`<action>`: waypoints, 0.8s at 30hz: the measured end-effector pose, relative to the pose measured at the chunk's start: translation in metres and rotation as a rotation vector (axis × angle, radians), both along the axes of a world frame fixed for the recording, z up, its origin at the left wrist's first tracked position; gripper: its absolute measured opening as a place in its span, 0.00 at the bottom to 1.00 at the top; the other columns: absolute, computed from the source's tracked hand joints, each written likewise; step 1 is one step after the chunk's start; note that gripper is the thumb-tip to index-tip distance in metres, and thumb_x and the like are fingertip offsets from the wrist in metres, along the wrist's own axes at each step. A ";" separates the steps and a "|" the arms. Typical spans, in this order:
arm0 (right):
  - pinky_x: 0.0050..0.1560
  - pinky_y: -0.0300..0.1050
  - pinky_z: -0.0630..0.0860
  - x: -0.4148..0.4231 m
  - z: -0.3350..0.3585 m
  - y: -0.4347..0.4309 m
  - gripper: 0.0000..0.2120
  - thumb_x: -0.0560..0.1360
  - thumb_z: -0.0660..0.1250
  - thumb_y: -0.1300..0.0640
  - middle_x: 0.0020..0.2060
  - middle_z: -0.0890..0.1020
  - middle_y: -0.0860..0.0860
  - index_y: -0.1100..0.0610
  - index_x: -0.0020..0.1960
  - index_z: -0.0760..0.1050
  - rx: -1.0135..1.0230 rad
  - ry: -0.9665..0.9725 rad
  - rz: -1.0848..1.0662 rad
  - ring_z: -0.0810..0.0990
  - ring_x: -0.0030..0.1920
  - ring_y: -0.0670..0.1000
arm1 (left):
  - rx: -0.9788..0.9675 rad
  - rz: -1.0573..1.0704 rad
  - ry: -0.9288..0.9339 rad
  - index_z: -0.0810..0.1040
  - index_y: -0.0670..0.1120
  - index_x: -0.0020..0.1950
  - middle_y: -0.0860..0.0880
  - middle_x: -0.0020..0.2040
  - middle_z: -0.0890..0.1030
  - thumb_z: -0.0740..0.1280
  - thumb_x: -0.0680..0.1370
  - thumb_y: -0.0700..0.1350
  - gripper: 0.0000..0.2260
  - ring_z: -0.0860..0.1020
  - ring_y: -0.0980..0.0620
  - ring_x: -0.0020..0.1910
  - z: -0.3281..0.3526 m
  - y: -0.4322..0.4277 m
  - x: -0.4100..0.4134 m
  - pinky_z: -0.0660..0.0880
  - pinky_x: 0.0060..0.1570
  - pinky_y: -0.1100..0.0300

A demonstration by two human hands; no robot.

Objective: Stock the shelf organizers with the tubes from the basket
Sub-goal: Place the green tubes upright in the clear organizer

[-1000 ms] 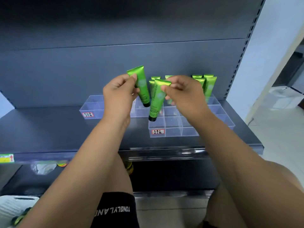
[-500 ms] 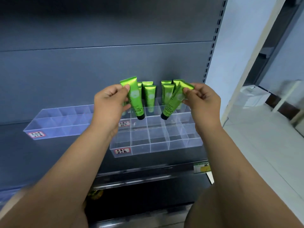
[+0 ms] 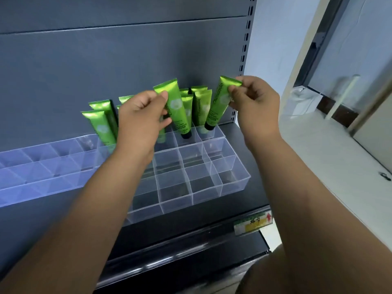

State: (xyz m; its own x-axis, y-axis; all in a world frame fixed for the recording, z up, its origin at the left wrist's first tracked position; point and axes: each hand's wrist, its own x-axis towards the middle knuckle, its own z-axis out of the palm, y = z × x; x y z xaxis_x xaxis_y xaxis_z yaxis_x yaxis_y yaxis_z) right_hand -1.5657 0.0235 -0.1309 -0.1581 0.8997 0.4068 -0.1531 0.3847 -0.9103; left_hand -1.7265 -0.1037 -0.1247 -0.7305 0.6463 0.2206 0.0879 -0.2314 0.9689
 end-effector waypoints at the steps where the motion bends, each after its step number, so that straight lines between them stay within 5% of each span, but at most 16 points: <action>1: 0.52 0.66 0.81 -0.001 -0.003 0.004 0.10 0.76 0.69 0.61 0.38 0.85 0.49 0.46 0.44 0.83 -0.006 -0.007 0.000 0.83 0.43 0.55 | -0.005 0.000 0.024 0.78 0.40 0.43 0.44 0.41 0.72 0.71 0.81 0.44 0.09 0.75 0.54 0.41 -0.004 0.006 0.001 0.84 0.53 0.49; 4: 0.53 0.66 0.81 -0.007 -0.009 0.010 0.10 0.77 0.68 0.63 0.36 0.84 0.48 0.49 0.45 0.82 -0.003 -0.039 0.030 0.83 0.43 0.52 | -0.026 0.000 0.101 0.74 0.30 0.47 0.44 0.41 0.70 0.70 0.81 0.43 0.15 0.74 0.53 0.42 -0.016 0.018 0.001 0.83 0.53 0.48; 9: 0.50 0.67 0.81 -0.020 -0.016 0.016 0.08 0.77 0.68 0.64 0.35 0.83 0.50 0.52 0.46 0.81 -0.011 -0.120 0.049 0.81 0.38 0.52 | -0.049 0.002 0.176 0.76 0.32 0.47 0.43 0.39 0.72 0.71 0.80 0.43 0.13 0.74 0.50 0.41 -0.028 0.028 -0.008 0.82 0.53 0.41; 13: 0.51 0.64 0.82 -0.026 -0.024 0.021 0.07 0.75 0.68 0.62 0.40 0.84 0.60 0.52 0.47 0.82 0.003 -0.207 0.029 0.84 0.44 0.61 | -0.084 -0.024 0.192 0.76 0.31 0.47 0.42 0.39 0.73 0.71 0.80 0.43 0.14 0.73 0.50 0.41 -0.036 0.030 -0.010 0.79 0.55 0.37; 17: 0.52 0.62 0.82 -0.028 -0.027 0.024 0.07 0.76 0.68 0.63 0.42 0.84 0.61 0.55 0.50 0.83 -0.004 -0.247 0.026 0.85 0.45 0.59 | -0.098 -0.037 0.203 0.78 0.33 0.46 0.43 0.38 0.75 0.72 0.80 0.44 0.13 0.74 0.51 0.40 -0.042 0.031 -0.011 0.79 0.54 0.35; 21: 0.51 0.59 0.83 -0.030 -0.030 0.022 0.06 0.77 0.68 0.64 0.43 0.83 0.66 0.58 0.51 0.82 0.004 -0.273 0.033 0.85 0.43 0.58 | -0.109 -0.061 0.244 0.77 0.34 0.45 0.42 0.38 0.73 0.72 0.79 0.43 0.12 0.72 0.51 0.40 -0.050 0.035 -0.011 0.79 0.51 0.38; 24: 0.49 0.58 0.84 -0.030 -0.034 0.021 0.06 0.76 0.68 0.64 0.43 0.82 0.67 0.59 0.51 0.82 0.020 -0.296 0.014 0.84 0.44 0.62 | -0.121 -0.065 0.327 0.72 0.34 0.42 0.42 0.36 0.69 0.72 0.79 0.40 0.13 0.67 0.52 0.36 -0.053 0.037 -0.015 0.76 0.40 0.54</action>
State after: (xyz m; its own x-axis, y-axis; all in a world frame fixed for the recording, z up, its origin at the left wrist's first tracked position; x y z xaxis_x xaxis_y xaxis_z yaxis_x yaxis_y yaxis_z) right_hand -1.5960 0.0444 -0.1649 -0.2844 0.8890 0.3589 0.1123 0.4027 -0.9084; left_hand -1.7414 -0.0663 -0.1780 -0.5902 0.7248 0.3554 0.3872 -0.1321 0.9125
